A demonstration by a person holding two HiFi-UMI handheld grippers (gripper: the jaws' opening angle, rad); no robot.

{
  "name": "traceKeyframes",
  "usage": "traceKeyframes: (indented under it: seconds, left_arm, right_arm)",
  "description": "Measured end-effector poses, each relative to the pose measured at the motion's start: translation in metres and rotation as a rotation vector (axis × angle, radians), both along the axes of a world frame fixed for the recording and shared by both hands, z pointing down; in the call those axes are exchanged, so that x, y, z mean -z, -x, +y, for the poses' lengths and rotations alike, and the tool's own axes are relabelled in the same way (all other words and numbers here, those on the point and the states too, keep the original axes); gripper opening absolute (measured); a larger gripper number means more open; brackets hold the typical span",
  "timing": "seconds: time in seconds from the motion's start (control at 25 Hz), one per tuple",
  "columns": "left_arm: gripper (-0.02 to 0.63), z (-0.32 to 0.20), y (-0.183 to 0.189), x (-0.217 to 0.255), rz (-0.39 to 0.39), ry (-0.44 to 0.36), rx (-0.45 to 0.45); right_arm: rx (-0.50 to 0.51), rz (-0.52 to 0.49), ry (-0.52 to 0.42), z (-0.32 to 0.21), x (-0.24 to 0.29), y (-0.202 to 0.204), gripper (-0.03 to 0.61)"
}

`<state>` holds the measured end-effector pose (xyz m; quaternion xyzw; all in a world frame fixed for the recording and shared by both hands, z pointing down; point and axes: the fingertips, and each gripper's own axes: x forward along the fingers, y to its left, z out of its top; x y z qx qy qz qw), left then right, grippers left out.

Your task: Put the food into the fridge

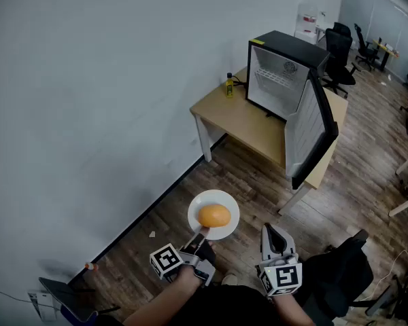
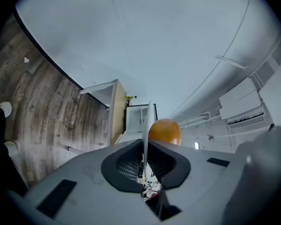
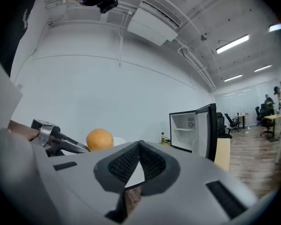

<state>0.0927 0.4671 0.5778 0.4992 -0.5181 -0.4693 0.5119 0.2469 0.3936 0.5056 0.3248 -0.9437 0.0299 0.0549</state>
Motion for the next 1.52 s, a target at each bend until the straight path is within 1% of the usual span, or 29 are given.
traceKeyframes:
  seconds: [0.12, 0.24, 0.36, 0.52, 0.68, 0.8, 0.88, 1.0, 1.12, 1.2, 1.32, 1.44, 1.52]
  left_arm:
    - [0.029, 0.001, -0.001, -0.003, -0.015, 0.025, 0.008]
    - [0.029, 0.0, -0.005, 0.002, 0.005, -0.003, 0.022]
    - [0.029, 0.0, -0.004, 0.004, 0.0, -0.006, 0.035]
    - [0.029, 0.002, 0.007, 0.001, -0.01, 0.015, 0.059]
    - [0.029, -0.001, 0.023, -0.004, -0.031, 0.034, 0.071]
    - [0.029, -0.009, 0.033, -0.006, -0.033, 0.03, 0.068]
    - [0.029, -0.019, 0.041, -0.006, -0.017, 0.015, 0.066]
    - [0.029, -0.033, 0.057, -0.019, -0.001, 0.032, 0.053]
    - [0.029, -0.05, 0.075, -0.028, -0.013, 0.042, 0.03]
    - [0.029, -0.066, 0.09, -0.028, -0.017, 0.023, 0.015]
    - [0.029, -0.096, 0.115, -0.027, 0.002, 0.006, -0.013]
    - [0.029, -0.12, 0.138, -0.034, 0.005, 0.049, -0.054]
    - [0.029, -0.139, 0.153, -0.031, 0.028, 0.044, -0.07]
  right_arm:
    - [0.003, -0.016, 0.002, -0.001, 0.002, -0.003, 0.06]
    - [0.007, -0.035, 0.014, -0.001, 0.002, -0.007, 0.058]
    - [0.017, -0.063, 0.025, -0.002, 0.002, -0.009, 0.058]
    - [0.027, -0.083, 0.033, -0.007, -0.002, -0.005, 0.06]
    - [0.04, -0.078, 0.04, -0.017, -0.007, 0.007, 0.06]
    - [0.042, -0.076, 0.038, -0.025, -0.009, 0.018, 0.06]
    - [0.046, -0.063, 0.044, -0.031, -0.015, 0.03, 0.06]
    - [0.047, -0.043, 0.058, -0.042, -0.022, 0.052, 0.06]
    - [0.044, -0.032, 0.061, -0.058, -0.024, 0.074, 0.06]
    - [0.044, -0.003, 0.037, -0.07, -0.022, 0.092, 0.058]
    - [0.071, 0.053, -0.018, -0.091, -0.018, 0.13, 0.06]
    - [0.073, 0.033, -0.004, -0.115, -0.013, 0.166, 0.06]
    - [0.05, 0.033, 0.002, -0.132, -0.01, 0.184, 0.058]
